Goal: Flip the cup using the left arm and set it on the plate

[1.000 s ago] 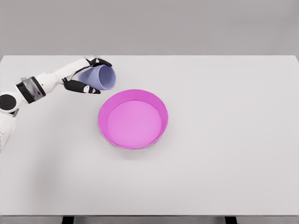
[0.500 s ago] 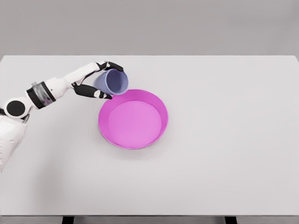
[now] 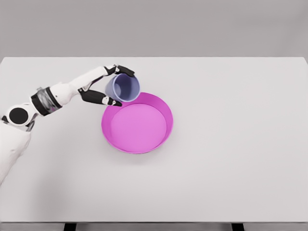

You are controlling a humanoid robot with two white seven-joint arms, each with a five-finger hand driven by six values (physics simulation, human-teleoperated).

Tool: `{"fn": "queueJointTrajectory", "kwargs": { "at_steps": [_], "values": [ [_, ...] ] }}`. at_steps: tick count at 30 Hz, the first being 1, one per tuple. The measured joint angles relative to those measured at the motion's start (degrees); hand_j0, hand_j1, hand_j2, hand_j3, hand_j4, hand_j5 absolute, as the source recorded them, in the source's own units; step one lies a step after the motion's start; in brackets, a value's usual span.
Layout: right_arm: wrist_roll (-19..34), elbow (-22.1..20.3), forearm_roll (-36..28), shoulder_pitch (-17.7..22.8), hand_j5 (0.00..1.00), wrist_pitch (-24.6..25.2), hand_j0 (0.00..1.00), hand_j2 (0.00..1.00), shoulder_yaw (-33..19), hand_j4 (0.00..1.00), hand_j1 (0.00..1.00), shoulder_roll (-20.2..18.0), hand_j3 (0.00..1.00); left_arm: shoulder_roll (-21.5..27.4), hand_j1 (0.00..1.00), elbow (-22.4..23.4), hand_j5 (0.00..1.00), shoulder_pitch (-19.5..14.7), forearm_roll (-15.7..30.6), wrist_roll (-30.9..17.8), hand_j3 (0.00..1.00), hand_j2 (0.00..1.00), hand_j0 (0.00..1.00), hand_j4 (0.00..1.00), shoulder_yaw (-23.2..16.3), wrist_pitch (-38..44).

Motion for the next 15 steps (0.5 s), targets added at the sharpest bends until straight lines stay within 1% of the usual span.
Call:
{"fn": "queueJointTrajectory", "kwargs": {
  "at_steps": [5, 15],
  "values": [
    [0.0, 0.0, 0.0, 0.0, 1.0, 0.0, 1.0, 1.0, 0.0, 1.0, 1.0, 0.0, 1.0, 0.0, 0.74, -1.6, 0.74, 0.1, 0.2, 0.0, 0.74, 0.74, 0.74, 0.74, -1.3, 0.0],
    [0.0, 0.0, 0.0, 0.0, 1.0, 0.0, 1.0, 1.0, 0.0, 1.0, 1.0, 0.0, 1.0, -0.2, 0.75, -2.4, 0.75, 0.5, 0.8, 0.0, 0.75, 0.75, 0.75, 0.75, -5.5, 0.0]
  ]
}}
